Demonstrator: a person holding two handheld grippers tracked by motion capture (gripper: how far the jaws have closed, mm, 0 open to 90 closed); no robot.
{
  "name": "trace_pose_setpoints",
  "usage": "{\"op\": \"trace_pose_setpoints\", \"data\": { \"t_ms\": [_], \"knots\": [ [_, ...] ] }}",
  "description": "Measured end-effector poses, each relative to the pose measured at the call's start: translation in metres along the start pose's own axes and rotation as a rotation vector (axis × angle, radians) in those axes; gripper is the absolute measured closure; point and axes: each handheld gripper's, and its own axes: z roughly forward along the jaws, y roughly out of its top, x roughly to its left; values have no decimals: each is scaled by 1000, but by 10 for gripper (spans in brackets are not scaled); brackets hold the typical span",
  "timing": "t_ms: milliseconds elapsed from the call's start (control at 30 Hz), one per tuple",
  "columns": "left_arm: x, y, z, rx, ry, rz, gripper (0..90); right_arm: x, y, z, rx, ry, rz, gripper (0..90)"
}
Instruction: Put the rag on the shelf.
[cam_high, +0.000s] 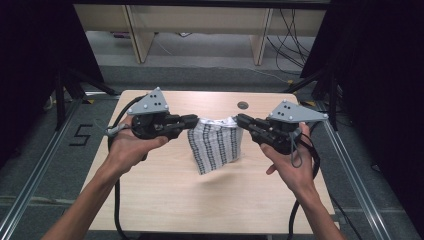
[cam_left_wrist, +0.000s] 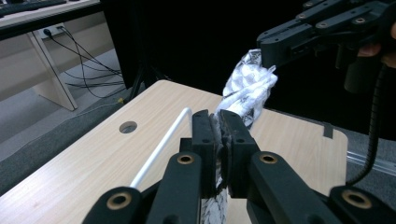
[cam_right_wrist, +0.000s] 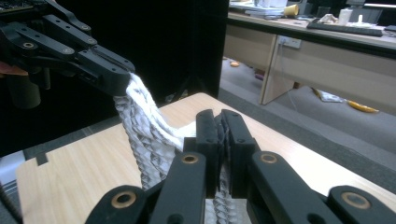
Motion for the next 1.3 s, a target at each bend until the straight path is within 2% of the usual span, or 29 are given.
{"op": "trace_pose_setpoints", "data": {
  "t_ms": [67, 100, 133, 167, 233, 300, 367, 467, 567, 633, 667, 867, 900, 933, 967, 1000, 1033, 1067, 1100, 1200, 1233, 1267, 1300],
  "knots": [
    [5, 4, 4, -2, 12, -4, 850, -2, 2, 1, 2, -8, 12, 871],
    [7, 6, 6, -8, 14, -10, 849, -5, 3, 2, -3, -18, 3, 871],
    [7, 6, 6, -8, 14, -10, 849, -5, 3, 3, 0, -14, 26, 871],
    [10, 9, 8, -6, 22, -13, 849, -8, 4, 4, -8, -24, 8, 871],
    [12, 11, 10, -8, 26, -16, 849, -10, 5, 5, -10, -21, 2, 871],
    [17, 15, 14, -8, 34, -19, 849, -13, 6, 7, -6, -29, 34, 871],
    [20, 17, 19, -8, 37, -25, 849, -18, 8, 9, -13, -42, 31, 871],
    [24, 21, 24, -7, 46, -31, 849, -23, 9, 11, -9, -52, 54, 871],
    [28, 24, 28, -11, 55, -39, 849, -30, 11, 14, -14, -58, 47, 870],
    [31, 25, 31, -16, 61, -44, 849, -32, 13, 16, -9, -61, 68, 871],
    [33, 25, 32, -18, 66, -47, 849, -34, 14, 17, -8, -68, 60, 870],
    [45, 28, 38, -35, 82, -78, 848, -41, 17, 27, -10, -66, 81, 870],
    [50, 29, 40, -52, 92, -98, 848, -45, 19, 32, -6, -74, 93, 870],
    [50, 29, 40, -52, 92, -98, 847, -48, 20, 34, -12, -73, 90, 870],
    [56, 28, 45, -73, 96, -126, 847, -50, 21, 37, -11, -84, 101, 870],
    [59, 28, 48, -75, 101, -137, 847, -51, 22, 38, -4, -81, 114, 870],
    [62, 26, 51, -75, 105, -147, 846, -55, 22, 41, -11, -97, 93, 870],
    [67, 25, 55, -76, 112, -160, 846, -58, 23, 44, -2, -98, 98, 870],
    [69, 24, 57, -78, 115, -172, 846, -60, 22, 47, 0, -99, 126, 870],
    [80, 21, 65, -83, 131, -203, 846, -66, 21, 56, 9, -99, 126, 870],
    [83, 20, 67, -84, 136, -214, 845, -69, 21, 60, 0, -111, 111, 870],
    [83, 20, 67, -84, 136, -214, 845, -69, 21, 60, 0, -111, 111, 870],
    [88, 19, 71, -83, 151, -227, 844, -73, 21, 67, 18, -110, 133, 869]
  ]
}}
